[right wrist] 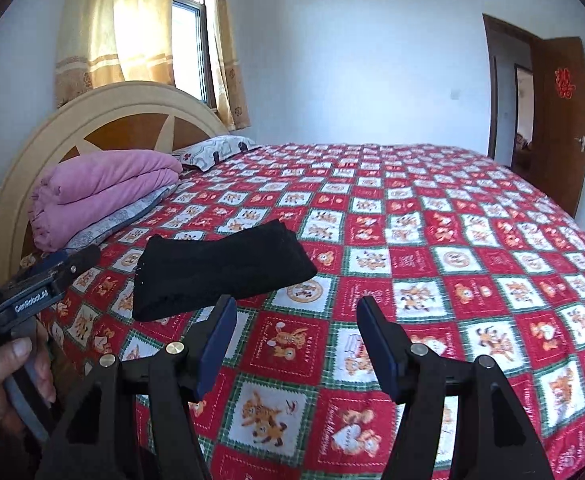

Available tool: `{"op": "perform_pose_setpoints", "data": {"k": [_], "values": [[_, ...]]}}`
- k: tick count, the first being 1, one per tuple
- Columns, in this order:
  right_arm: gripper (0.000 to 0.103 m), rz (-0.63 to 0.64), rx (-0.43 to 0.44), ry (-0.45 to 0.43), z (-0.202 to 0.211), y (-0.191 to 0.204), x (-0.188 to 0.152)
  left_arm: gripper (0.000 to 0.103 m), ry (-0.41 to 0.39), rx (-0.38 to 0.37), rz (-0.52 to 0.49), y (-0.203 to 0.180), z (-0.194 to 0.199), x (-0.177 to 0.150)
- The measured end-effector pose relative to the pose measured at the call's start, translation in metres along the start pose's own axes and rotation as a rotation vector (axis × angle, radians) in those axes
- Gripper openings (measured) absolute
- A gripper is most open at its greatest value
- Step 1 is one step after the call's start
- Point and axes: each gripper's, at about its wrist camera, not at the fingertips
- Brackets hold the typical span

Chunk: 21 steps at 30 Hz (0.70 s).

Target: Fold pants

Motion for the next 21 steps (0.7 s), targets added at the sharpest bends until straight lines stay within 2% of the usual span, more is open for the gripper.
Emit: {"op": "perform_pose_setpoints", "data": {"k": [8,15,21], "values": [[0.064,0.052,-0.014,-0.034,0.030,0.013,0.002,0.103,-0.038,-0.008,-0.012,-0.002,0.016,0.010],[0.065,0.099,0.000,-0.048,0.036,0.032,0.002,0.103,-0.043,0.006,-0.002,-0.001,0.018,0.011],[0.065,0.091,0.002,-0.042,0.035,0.031,-0.001,0.103,-0.047,0.023,-0.007,-0.002,0.019,0.010]]}}
Point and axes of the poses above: each gripper's, at about its wrist camera, not at the fingertips, and z roughly against the way its jaws point, y to its left, x to its top, and after that the axes turned 8 degrees about x, right-handed
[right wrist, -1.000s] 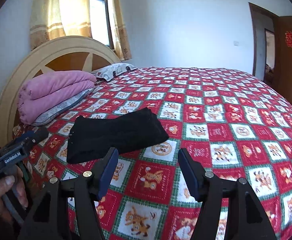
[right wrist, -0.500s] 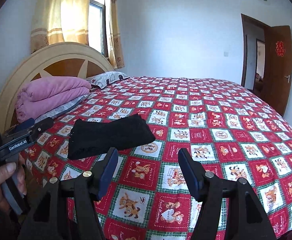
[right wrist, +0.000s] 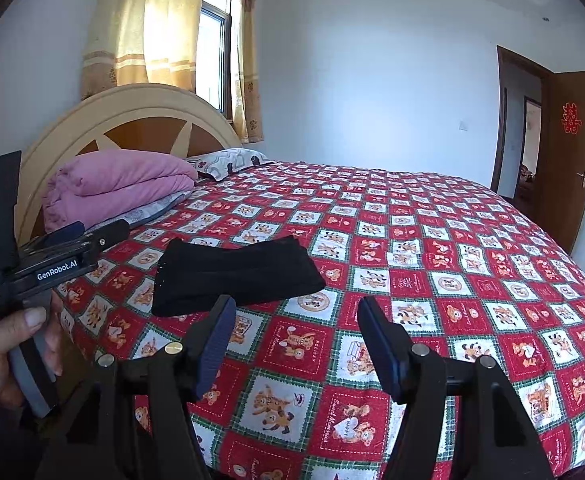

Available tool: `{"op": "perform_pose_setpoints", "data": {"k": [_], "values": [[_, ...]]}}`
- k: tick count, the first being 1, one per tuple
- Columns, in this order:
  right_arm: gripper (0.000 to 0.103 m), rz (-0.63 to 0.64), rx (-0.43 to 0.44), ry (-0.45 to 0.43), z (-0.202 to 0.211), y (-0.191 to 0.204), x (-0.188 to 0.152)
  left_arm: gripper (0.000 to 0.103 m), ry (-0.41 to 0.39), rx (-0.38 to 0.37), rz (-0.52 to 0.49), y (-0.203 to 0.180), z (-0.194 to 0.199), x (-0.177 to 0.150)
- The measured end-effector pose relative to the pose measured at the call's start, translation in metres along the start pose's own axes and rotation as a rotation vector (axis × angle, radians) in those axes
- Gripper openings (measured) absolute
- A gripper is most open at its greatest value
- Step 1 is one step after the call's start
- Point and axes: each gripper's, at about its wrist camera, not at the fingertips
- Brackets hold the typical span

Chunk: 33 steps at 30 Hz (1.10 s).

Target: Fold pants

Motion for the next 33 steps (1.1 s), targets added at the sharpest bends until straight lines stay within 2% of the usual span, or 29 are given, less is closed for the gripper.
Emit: {"op": "perform_pose_setpoints", "data": {"k": [3,10,12,21,23,33], "values": [[0.065,-0.008,0.000,-0.003,0.002,-0.003,0.000,0.103,-0.005,0.025,-0.015,-0.002,0.001,0.000],[0.065,0.007,-0.011,-0.011,0.005,-0.004,-0.003,0.103,-0.026,0.021,-0.021,-0.006,0.006,0.003],[0.065,0.008,-0.017,-0.010,0.006,-0.005,-0.004,0.103,-0.008,0.013,-0.012,-0.006,0.004,0.004],[0.065,0.015,-0.021,0.000,0.003,-0.005,-0.008,0.103,0.003,0.085,-0.038,-0.009,-0.001,0.000],[0.065,0.019,-0.018,0.006,0.001,-0.004,-0.010,0.103,0.015,0.056,-0.038,-0.008,-0.003,-0.002],[0.065,0.029,-0.013,0.026,-0.004,0.000,-0.016,0.103,0.017,0.031,-0.032,-0.010,-0.006,-0.005]]}}
Point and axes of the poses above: each gripper's, at about its wrist camera, not at the fingertips, and z roughly against the way its jaws point, y to its left, x to its top, and after that the axes turned 8 degrees about x, right-handed
